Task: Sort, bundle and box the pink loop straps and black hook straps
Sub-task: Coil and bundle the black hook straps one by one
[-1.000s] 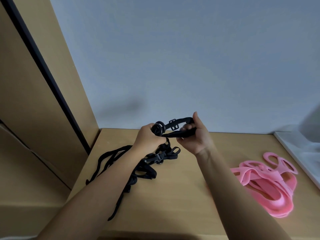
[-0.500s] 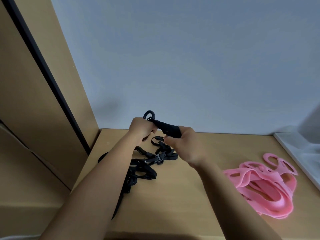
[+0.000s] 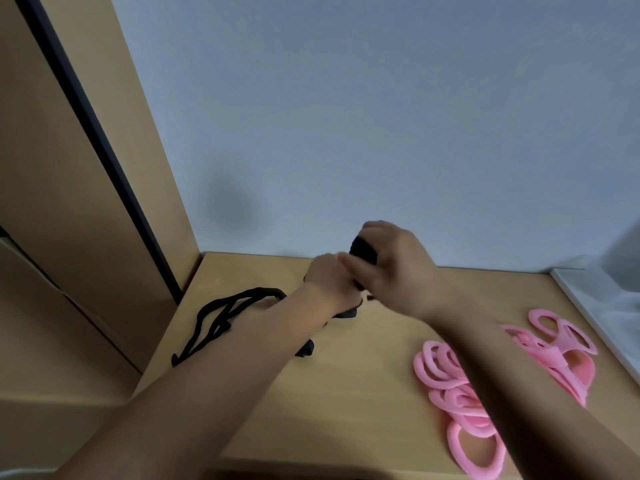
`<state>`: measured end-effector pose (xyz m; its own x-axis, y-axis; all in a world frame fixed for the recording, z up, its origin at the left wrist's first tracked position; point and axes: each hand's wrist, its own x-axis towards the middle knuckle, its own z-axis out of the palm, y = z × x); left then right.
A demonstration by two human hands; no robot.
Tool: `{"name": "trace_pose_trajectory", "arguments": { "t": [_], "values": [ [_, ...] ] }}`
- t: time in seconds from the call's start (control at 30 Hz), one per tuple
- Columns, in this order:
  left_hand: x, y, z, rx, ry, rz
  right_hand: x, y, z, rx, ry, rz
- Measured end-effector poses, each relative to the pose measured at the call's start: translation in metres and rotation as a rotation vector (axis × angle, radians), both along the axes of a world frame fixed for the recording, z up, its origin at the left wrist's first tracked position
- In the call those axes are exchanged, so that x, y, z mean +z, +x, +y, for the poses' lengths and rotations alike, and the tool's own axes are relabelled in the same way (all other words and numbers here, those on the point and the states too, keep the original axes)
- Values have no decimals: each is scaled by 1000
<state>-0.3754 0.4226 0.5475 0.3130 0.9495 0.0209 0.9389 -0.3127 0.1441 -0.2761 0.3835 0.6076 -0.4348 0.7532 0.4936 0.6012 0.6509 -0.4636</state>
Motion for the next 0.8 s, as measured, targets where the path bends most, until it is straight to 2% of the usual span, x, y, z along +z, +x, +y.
{"name": "trace_pose_trajectory", "arguments": {
  "t": [0.07, 0.1, 0.2, 0.3, 0.43, 0.57, 0.63, 0.7, 0.8],
  "values": [
    [1, 9, -13, -84, -58, 12, 6, 7, 12, -84, -214, 142],
    [1, 15, -19, -131, -76, -1, 7, 10, 20, -128, -313, 273],
    [4, 27, -33, -240, -38, -151, -2, 19, 45, -291, -532, 644],
    [1, 27, -35, -230, 3, -318, -17, 24, 59, -400, -655, 704],
    [-3, 26, -42, -43, 53, -654, -29, 23, 69, -474, -798, 745],
    [-1, 22, -43, 95, 90, -825, -43, 25, 71, -541, -981, 955],
    [1, 22, -43, 171, 7, -949, -49, 23, 70, -546, -1111, 1130],
    [3, 23, -42, 304, -170, -1201, -57, 19, 71, -518, -1183, 1260],
    [9, 17, -34, 550, -373, -1510, -69, 12, 69, -393, -1158, 1338]
  ]
}}
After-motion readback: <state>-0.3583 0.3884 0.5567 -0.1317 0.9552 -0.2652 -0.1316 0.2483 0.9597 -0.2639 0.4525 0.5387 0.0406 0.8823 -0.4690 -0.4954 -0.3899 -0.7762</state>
